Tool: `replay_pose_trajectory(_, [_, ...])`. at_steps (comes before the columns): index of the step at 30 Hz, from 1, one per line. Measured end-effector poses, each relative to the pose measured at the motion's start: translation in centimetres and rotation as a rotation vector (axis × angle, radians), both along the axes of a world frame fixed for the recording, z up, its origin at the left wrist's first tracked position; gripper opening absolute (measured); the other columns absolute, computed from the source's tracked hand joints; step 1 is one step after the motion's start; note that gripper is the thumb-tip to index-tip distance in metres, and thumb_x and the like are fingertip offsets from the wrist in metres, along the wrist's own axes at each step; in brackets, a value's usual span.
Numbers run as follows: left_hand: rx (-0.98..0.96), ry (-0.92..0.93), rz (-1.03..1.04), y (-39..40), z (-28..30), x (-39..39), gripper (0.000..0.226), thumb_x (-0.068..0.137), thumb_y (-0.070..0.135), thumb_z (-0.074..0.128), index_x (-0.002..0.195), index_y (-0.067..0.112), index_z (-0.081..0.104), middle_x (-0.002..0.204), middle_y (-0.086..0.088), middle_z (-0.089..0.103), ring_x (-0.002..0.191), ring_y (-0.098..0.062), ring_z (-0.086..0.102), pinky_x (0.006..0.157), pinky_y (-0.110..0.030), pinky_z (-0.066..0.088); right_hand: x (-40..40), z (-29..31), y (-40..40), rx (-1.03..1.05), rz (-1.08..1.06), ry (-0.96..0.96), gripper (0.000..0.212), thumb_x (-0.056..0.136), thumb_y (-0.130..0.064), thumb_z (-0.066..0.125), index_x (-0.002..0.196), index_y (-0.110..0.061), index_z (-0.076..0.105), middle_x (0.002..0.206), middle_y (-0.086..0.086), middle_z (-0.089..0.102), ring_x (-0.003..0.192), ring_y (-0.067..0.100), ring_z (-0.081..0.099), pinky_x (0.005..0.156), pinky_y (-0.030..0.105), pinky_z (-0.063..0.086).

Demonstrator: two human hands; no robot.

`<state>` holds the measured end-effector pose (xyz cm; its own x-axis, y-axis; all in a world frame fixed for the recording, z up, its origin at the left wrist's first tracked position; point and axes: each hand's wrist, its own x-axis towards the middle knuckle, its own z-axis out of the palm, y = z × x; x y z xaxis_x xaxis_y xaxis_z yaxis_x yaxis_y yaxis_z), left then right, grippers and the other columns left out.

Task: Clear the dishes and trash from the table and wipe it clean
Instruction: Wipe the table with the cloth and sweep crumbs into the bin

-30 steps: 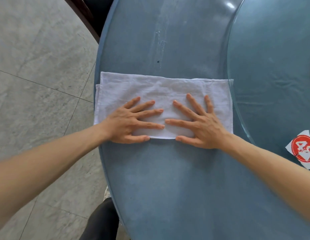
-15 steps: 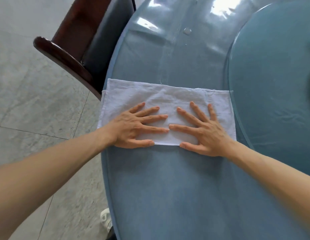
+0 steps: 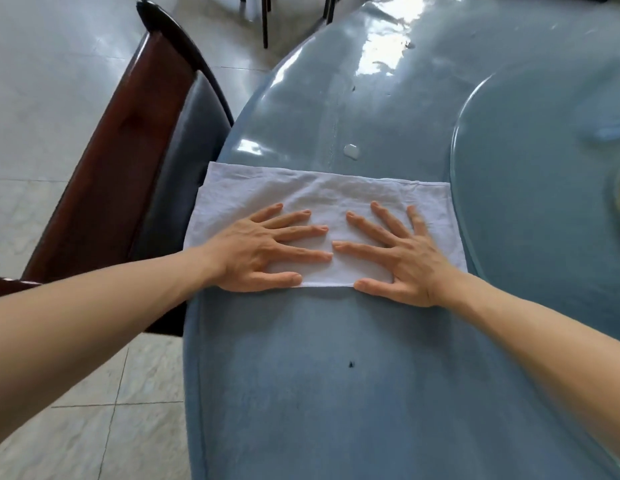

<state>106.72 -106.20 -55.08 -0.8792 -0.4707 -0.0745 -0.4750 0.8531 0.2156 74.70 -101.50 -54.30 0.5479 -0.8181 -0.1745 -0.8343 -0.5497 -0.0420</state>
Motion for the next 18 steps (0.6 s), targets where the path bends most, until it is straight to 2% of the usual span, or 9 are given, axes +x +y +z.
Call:
replay_pose_trajectory(12, [0.001, 0.011, -0.077, -11.9, -0.2, -0.5, 0.053, 0.102, 0.065, 0.031, 0.152, 0.062, 0.016, 0.169, 0.024, 0.002, 0.157, -0.006, -0.007, 0.128, -0.042, -0.001, 0.1, 0.0, -9.1, 0.006, -0.094, 0.015, 0.068, 0.084, -0.091, 0.007, 0.148, -0.072, -0.004, 0.168, -0.026, -0.015, 0.159, 0.022, -0.013, 0.120, 0.071, -0.003])
replay_pose_trajectory(18, [-0.010, -0.007, -0.197, -21.0, -0.1, -1.8, 0.054, 0.102, 0.065, 0.034, 0.153, 0.060, 0.018, 0.169, 0.023, 0.003, 0.157, -0.006, -0.007, 0.128, -0.045, 0.003, 0.2, -0.2, -14.4, 0.011, -0.224, 0.007, 0.072, 0.078, -0.094, 0.000, 0.147, -0.074, -0.006, 0.167, -0.027, -0.017, 0.159, 0.021, -0.016, 0.121, 0.069, -0.006])
